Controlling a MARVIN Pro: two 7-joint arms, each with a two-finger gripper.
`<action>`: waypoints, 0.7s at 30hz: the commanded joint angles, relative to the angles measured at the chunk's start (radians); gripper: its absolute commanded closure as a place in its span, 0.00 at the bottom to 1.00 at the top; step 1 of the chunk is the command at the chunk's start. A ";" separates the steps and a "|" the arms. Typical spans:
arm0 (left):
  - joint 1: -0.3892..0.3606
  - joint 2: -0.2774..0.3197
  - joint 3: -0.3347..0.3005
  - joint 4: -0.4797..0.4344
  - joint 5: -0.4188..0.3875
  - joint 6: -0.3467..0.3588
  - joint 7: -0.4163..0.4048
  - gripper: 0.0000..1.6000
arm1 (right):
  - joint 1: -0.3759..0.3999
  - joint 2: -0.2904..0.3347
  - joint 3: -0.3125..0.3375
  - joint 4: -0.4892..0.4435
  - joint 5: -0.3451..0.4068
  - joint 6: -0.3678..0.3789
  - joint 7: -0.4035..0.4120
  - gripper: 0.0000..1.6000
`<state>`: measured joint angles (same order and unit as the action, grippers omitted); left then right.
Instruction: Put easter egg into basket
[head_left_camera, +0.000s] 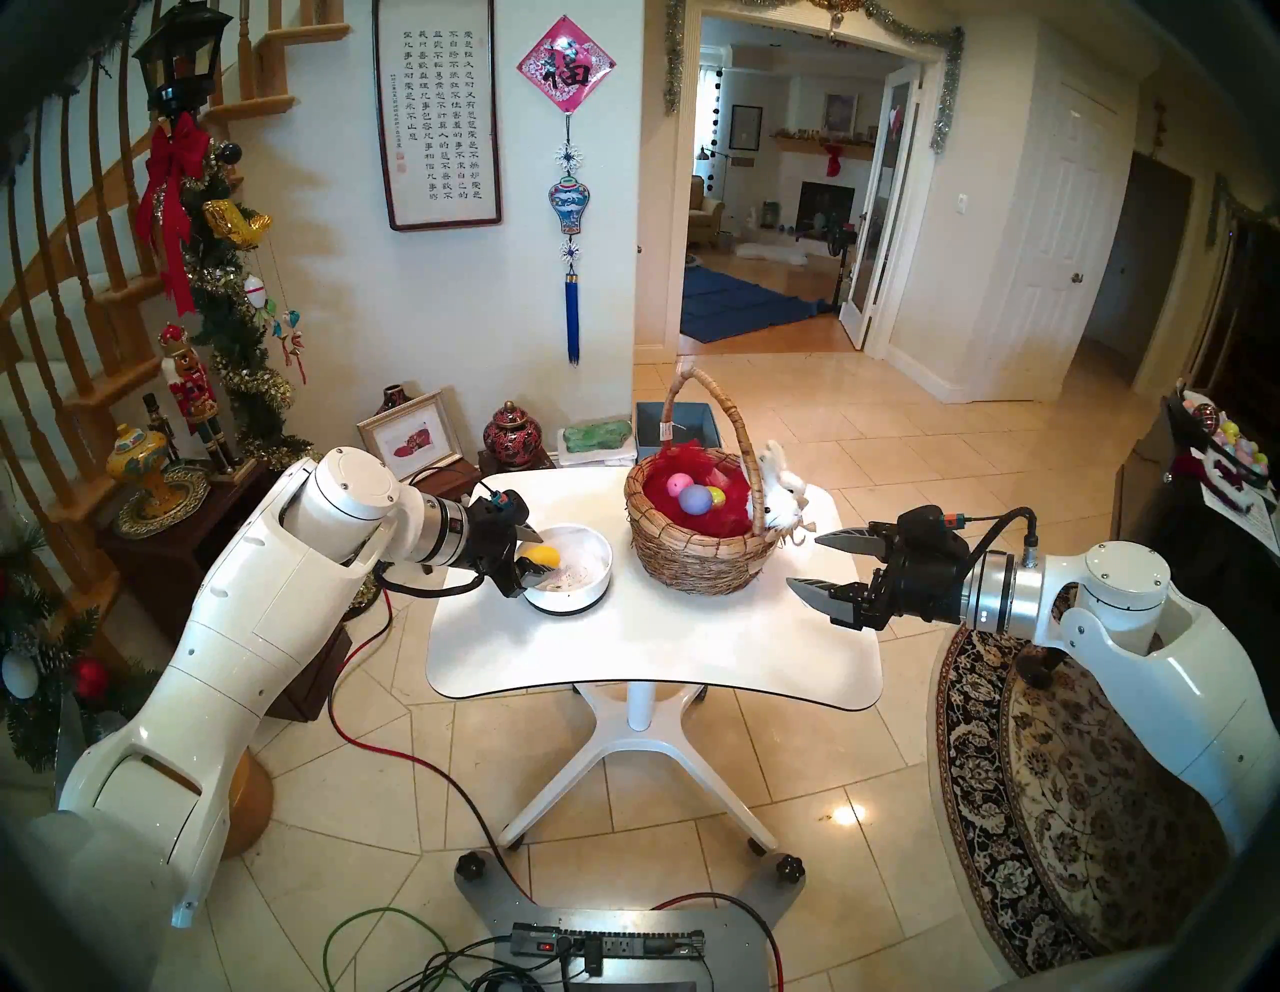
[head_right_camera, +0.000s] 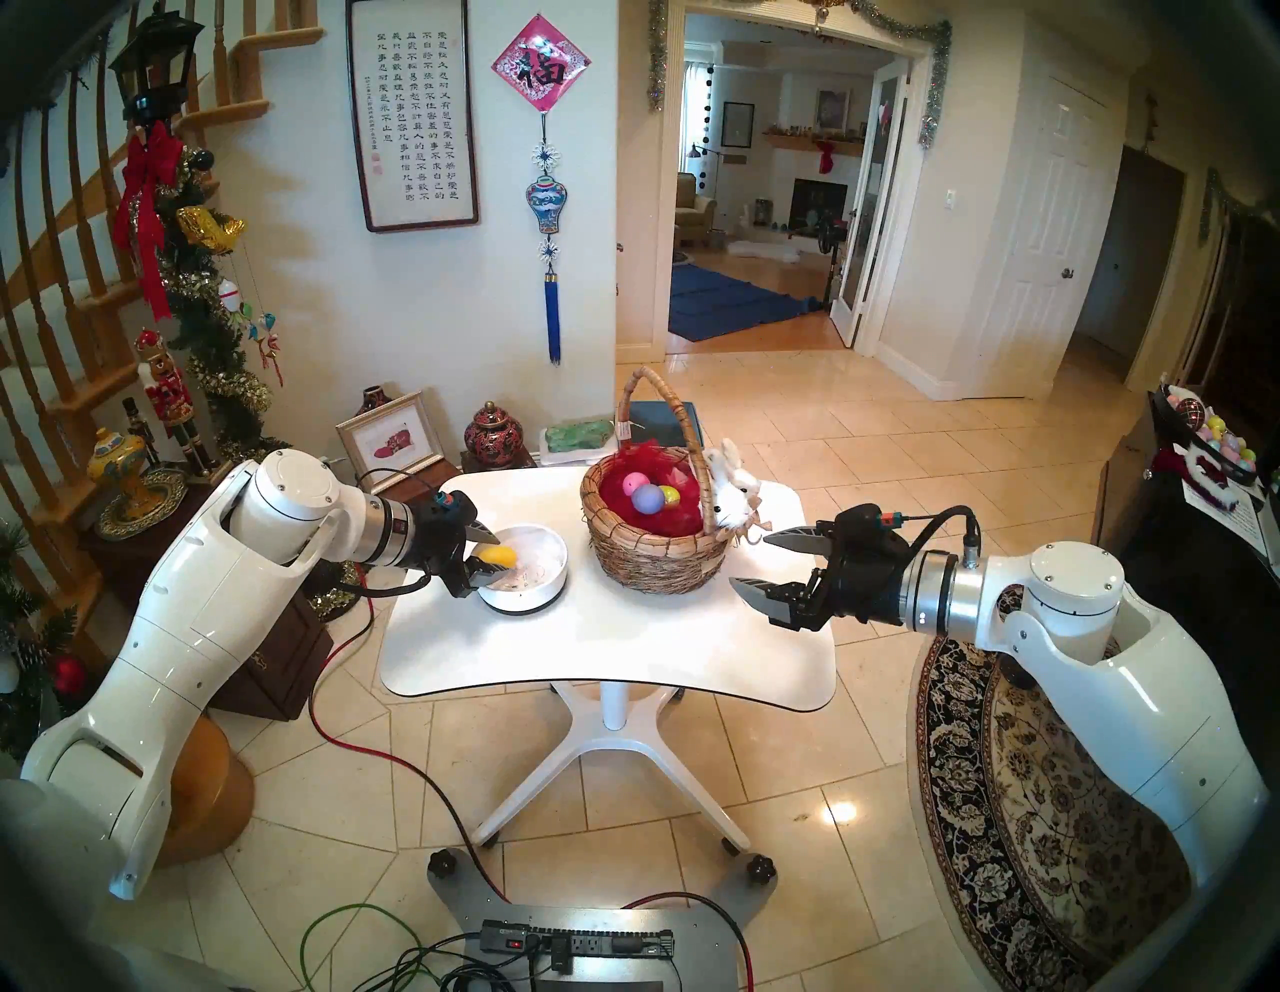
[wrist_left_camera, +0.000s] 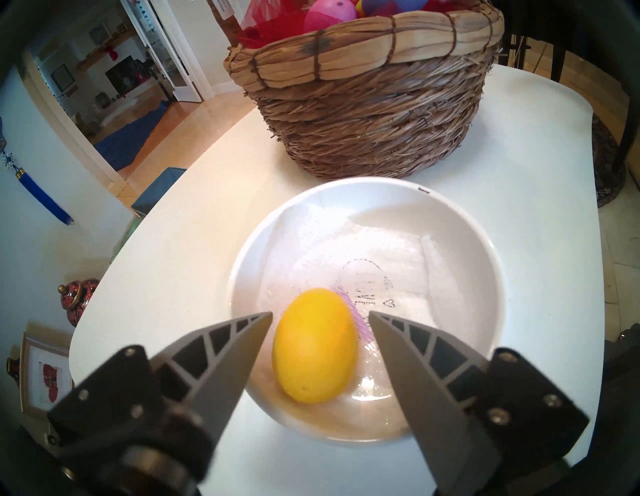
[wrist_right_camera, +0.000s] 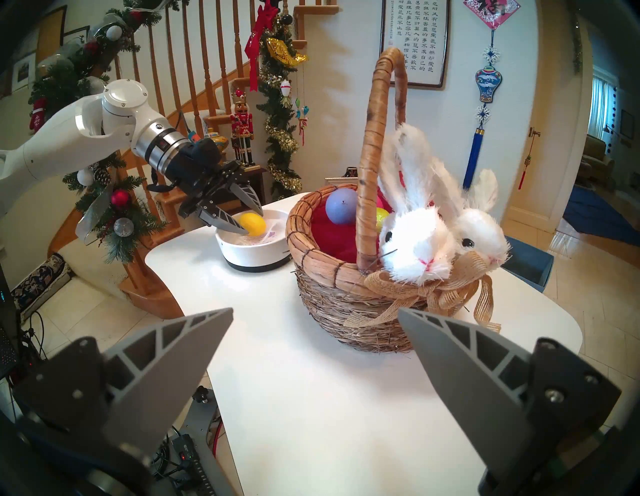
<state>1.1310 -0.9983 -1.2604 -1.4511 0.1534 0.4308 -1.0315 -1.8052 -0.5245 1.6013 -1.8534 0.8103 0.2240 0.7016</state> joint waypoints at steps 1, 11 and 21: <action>-0.020 -0.012 -0.001 -0.004 0.002 0.004 0.005 0.38 | 0.002 0.002 0.009 -0.001 0.002 -0.002 -0.001 0.00; -0.012 -0.022 -0.012 -0.010 0.001 0.004 0.011 0.61 | 0.002 0.002 0.009 -0.001 0.002 -0.002 -0.001 0.00; 0.008 -0.019 -0.103 -0.105 -0.091 0.009 -0.014 0.64 | 0.003 0.002 0.008 -0.001 0.001 -0.002 -0.001 0.00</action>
<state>1.1409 -1.0212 -1.3017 -1.4843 0.1247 0.4393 -1.0188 -1.8052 -0.5245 1.6013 -1.8533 0.8103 0.2240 0.7015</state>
